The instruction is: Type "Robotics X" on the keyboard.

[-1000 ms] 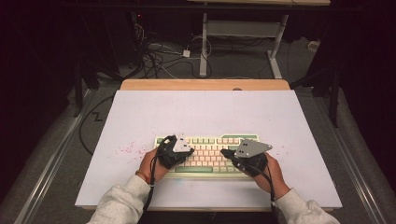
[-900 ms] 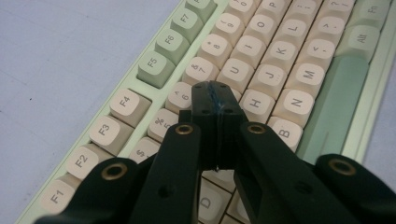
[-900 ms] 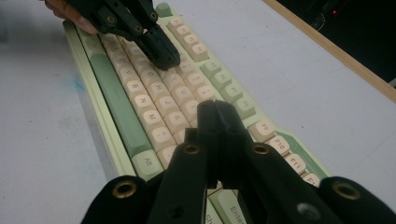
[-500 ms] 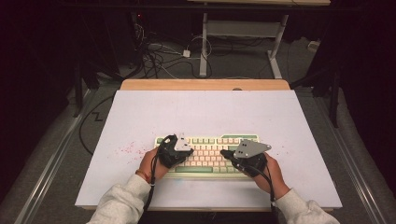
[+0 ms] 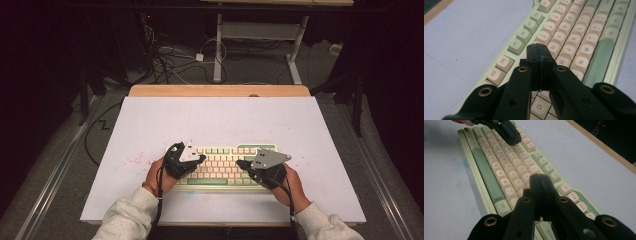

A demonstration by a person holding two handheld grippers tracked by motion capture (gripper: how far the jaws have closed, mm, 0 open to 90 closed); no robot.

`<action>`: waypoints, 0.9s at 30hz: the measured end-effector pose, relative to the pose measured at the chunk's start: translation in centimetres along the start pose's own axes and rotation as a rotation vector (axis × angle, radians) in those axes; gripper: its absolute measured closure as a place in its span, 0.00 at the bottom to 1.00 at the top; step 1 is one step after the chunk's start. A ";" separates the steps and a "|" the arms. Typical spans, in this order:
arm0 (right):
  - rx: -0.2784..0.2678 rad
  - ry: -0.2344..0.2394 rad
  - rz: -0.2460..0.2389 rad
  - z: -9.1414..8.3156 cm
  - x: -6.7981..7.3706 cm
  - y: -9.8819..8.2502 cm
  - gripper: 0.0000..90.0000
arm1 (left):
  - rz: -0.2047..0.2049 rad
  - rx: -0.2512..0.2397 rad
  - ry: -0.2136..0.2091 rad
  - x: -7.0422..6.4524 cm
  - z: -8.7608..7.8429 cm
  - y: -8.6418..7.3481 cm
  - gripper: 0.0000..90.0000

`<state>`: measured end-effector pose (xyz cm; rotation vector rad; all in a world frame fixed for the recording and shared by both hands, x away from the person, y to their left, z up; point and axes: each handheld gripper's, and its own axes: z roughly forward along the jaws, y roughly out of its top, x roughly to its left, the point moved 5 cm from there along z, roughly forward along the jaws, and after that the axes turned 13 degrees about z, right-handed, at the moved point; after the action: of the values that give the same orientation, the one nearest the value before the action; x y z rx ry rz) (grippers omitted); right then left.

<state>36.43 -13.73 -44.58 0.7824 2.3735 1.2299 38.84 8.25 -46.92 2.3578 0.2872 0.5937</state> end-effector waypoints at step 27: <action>0.019 0.009 0.000 1.1 0.1 0.0 1.00 | -0.012 -0.050 0.063 0.5 -3.2 -1.5 0.97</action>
<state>36.95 -12.94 -45.22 0.7840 2.3957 1.2155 37.64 11.39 -45.61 2.2911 0.3115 0.6633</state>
